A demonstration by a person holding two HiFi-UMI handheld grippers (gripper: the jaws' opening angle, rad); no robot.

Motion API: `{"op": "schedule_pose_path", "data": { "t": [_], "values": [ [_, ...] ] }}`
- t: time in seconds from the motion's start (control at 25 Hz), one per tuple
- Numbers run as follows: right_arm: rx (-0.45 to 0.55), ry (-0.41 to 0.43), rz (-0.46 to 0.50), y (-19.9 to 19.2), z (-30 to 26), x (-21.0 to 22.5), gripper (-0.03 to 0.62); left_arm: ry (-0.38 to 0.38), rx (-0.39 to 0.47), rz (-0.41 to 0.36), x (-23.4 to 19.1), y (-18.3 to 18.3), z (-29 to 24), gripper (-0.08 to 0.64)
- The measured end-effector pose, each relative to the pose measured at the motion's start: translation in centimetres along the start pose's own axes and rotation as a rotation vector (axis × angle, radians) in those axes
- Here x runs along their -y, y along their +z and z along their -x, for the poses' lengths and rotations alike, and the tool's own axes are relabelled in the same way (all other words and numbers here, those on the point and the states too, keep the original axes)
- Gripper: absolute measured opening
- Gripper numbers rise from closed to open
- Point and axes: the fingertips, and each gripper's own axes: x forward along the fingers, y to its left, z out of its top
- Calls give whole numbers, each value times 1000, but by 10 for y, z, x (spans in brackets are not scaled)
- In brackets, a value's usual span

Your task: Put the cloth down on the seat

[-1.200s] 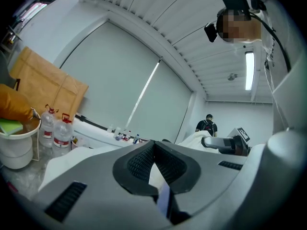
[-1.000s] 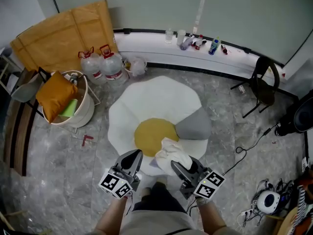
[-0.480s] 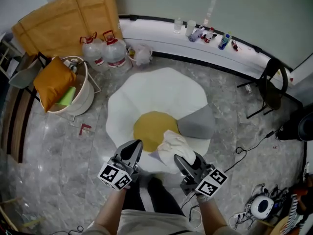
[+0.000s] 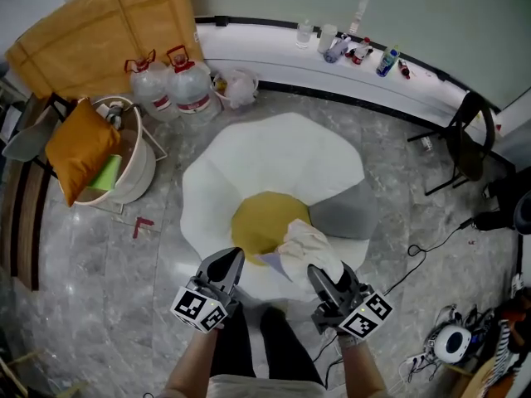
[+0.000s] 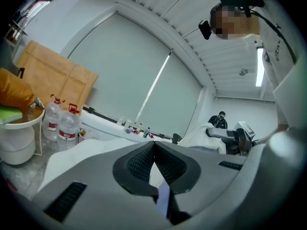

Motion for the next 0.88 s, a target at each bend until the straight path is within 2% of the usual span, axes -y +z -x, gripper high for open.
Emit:
{"op": "schedule_pose_path", "data": {
  "t": [0.36,0.88],
  "values": [
    [41,-72,-32,-21,-50,48,167,-41,-42,32,-52,-20,-33,14],
    [12,-202,-64,-74,-110,133,167,-85,-120,63,-104,-51,-63,14]
  ]
}}
